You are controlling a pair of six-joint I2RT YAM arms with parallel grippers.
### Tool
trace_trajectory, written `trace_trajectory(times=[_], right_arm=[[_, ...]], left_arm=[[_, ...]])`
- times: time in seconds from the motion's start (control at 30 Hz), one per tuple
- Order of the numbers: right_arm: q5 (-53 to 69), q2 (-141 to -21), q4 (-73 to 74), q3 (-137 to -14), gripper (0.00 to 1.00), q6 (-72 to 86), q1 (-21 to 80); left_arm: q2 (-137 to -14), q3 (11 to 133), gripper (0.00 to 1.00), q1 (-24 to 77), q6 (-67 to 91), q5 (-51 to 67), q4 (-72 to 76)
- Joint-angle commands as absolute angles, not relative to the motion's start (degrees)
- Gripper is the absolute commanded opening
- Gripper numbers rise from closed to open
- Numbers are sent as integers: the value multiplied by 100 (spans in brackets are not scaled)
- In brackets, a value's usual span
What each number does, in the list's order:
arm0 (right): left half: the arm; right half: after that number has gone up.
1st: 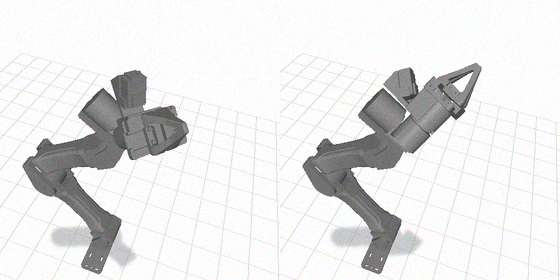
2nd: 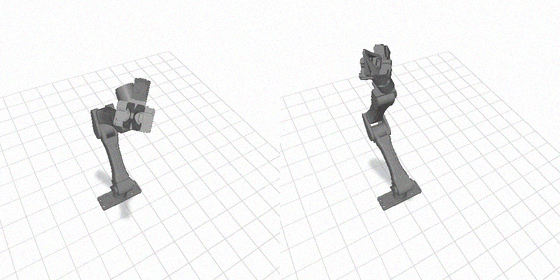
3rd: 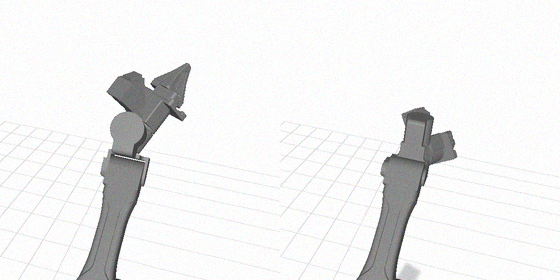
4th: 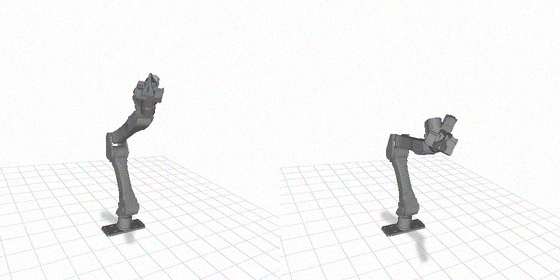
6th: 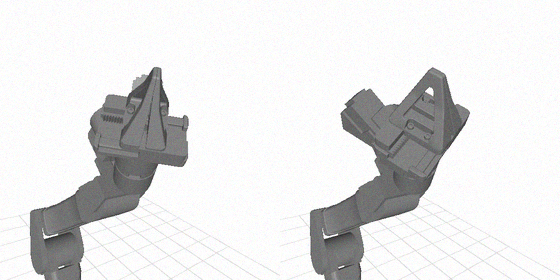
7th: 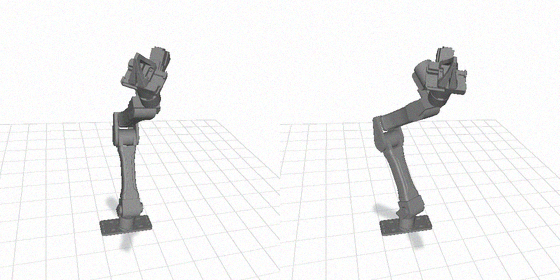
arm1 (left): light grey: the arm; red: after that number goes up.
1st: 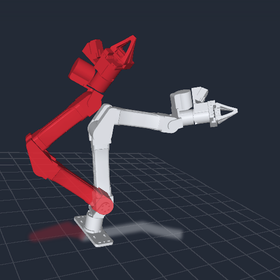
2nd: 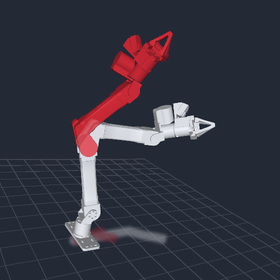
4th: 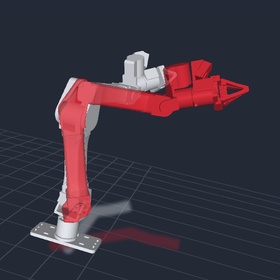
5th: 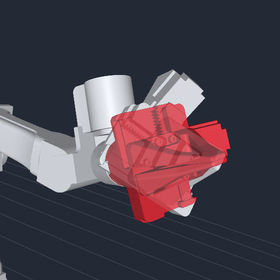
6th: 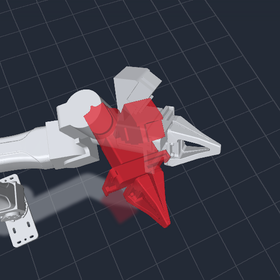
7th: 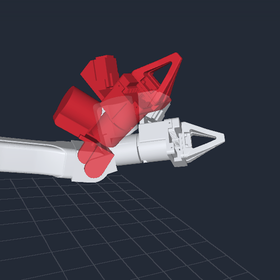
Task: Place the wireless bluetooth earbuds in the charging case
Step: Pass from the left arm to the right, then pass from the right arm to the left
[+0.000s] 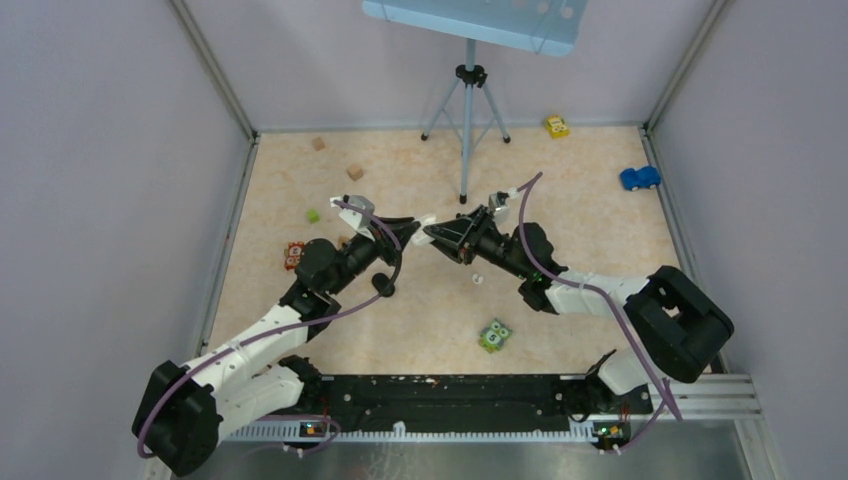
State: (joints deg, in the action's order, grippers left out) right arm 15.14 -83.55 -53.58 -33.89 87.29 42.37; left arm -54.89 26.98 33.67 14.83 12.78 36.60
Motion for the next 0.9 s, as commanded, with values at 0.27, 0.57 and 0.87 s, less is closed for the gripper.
trace_trajectory(times=[0.27,0.57,0.87], right_arm=[[1575,-8404,-5941,-3457,0,8774,4290],[1527,-8266,-5894,-3185,0,8711,4254],[1494,-8134,-5832,-2956,0,8605,4214]], left_arm=[[-5581,3092,50,3387,1457,1465,3199],[-5463,3721,63,3384,1598,1614,2014],[-5036,3717,96,3389,1592,1398,1757]])
